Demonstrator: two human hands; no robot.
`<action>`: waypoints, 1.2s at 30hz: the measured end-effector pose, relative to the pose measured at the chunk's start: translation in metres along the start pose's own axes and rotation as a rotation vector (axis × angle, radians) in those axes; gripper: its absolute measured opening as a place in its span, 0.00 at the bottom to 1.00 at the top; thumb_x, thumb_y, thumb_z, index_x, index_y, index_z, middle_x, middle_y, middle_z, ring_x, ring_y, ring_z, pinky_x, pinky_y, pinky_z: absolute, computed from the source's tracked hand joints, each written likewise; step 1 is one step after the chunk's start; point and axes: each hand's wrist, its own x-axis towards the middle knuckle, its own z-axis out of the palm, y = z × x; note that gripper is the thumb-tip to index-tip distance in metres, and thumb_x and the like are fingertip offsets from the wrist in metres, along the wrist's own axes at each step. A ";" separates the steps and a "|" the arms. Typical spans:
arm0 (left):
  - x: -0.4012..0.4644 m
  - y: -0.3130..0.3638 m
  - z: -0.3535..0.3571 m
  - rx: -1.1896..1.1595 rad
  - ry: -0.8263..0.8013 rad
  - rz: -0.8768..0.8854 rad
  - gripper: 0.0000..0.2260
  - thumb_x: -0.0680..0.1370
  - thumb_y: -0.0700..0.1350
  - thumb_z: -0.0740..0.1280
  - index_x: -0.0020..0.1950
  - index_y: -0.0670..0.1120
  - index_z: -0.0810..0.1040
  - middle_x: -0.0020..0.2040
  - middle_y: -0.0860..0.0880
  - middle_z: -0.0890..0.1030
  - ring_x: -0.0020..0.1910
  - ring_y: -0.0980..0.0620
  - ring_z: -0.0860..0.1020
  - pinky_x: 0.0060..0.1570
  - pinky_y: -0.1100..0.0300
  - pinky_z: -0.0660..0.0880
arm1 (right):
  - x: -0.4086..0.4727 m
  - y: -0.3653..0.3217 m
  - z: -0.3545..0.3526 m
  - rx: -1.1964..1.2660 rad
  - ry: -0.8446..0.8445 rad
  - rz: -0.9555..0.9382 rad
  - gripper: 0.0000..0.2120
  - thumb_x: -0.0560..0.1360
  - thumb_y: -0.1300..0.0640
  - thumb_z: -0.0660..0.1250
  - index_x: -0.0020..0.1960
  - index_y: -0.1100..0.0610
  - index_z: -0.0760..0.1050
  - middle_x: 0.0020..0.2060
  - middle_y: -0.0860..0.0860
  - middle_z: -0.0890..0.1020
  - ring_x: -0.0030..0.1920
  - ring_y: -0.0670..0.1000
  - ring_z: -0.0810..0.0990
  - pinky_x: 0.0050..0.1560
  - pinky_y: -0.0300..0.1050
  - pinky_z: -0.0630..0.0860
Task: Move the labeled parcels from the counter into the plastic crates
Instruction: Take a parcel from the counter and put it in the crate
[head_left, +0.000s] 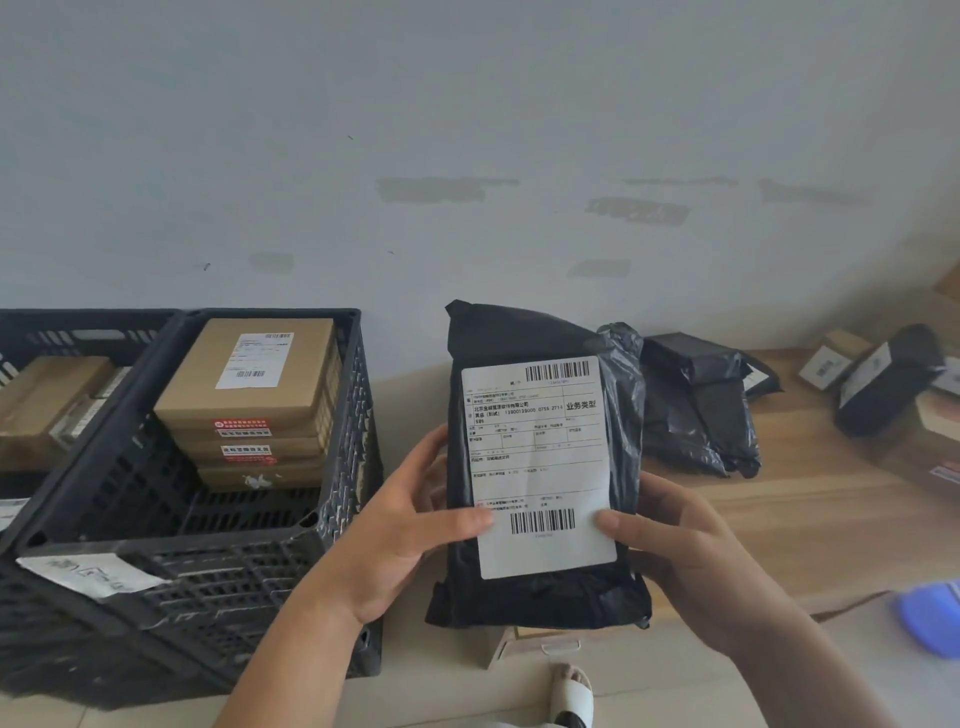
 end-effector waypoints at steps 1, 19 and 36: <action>-0.001 -0.001 0.001 0.018 -0.009 0.006 0.31 0.72 0.42 0.79 0.70 0.64 0.75 0.70 0.49 0.81 0.69 0.46 0.79 0.63 0.55 0.79 | -0.001 0.001 -0.001 0.000 0.008 -0.002 0.19 0.71 0.59 0.74 0.62 0.53 0.84 0.61 0.57 0.85 0.59 0.60 0.86 0.50 0.46 0.84; -0.009 -0.014 0.021 0.206 0.092 -0.032 0.42 0.70 0.45 0.80 0.78 0.65 0.65 0.71 0.51 0.79 0.72 0.48 0.76 0.74 0.37 0.65 | 0.016 0.007 -0.041 -0.059 -0.094 0.054 0.25 0.70 0.62 0.76 0.66 0.53 0.80 0.63 0.56 0.84 0.62 0.60 0.84 0.56 0.47 0.83; -0.037 -0.062 0.101 0.085 0.616 -0.068 0.41 0.74 0.36 0.78 0.73 0.71 0.66 0.69 0.57 0.80 0.67 0.55 0.79 0.55 0.61 0.81 | 0.071 0.007 -0.087 -0.297 -0.536 -0.025 0.42 0.71 0.70 0.78 0.74 0.36 0.70 0.64 0.50 0.83 0.62 0.55 0.83 0.60 0.58 0.83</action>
